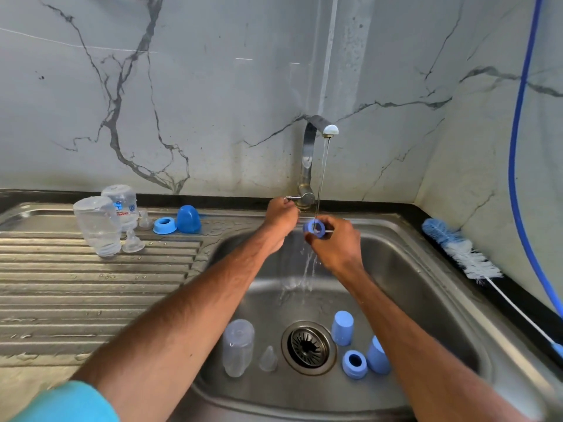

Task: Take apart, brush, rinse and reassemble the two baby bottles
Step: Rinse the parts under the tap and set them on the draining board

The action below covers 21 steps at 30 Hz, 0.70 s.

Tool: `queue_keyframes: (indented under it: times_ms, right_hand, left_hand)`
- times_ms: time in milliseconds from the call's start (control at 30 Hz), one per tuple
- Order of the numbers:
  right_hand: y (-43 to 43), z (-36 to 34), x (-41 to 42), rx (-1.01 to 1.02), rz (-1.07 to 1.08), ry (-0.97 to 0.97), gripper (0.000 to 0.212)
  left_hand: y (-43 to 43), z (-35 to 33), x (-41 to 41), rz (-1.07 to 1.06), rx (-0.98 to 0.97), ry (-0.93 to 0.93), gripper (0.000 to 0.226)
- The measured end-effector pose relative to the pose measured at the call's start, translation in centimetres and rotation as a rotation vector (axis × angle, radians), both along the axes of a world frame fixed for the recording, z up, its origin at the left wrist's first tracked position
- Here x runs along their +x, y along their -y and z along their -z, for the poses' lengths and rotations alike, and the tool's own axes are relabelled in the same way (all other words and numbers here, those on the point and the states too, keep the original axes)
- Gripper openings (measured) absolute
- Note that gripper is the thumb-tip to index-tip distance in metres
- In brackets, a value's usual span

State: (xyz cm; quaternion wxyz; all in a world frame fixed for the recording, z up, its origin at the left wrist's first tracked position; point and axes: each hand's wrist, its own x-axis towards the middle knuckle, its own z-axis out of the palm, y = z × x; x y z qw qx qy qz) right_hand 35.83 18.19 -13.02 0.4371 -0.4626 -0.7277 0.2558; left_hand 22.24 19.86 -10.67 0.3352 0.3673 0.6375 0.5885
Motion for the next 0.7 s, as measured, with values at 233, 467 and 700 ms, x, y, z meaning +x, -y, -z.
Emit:
queue_keyframes:
  times_ms: [233,467,700]
  right_hand:
    - [0.0,0.1,-0.4,-0.067,0.003,-0.079,0.031]
    - [0.1,-0.6,-1.1,-0.434,-0.102,-0.441,0.023]
    - [1.3,-1.6,-1.1,-0.691,-0.229,-0.582,0.027]
  left_hand:
    - [-0.5,-0.4,-0.5,0.067,0.080,0.236,0.034]
    - [0.1,-3.4,-0.5,0.368,-0.019,-0.399,0.077]
    - [2.5,-3.5,-2.7,0.431,-0.085,-0.604,0.059]
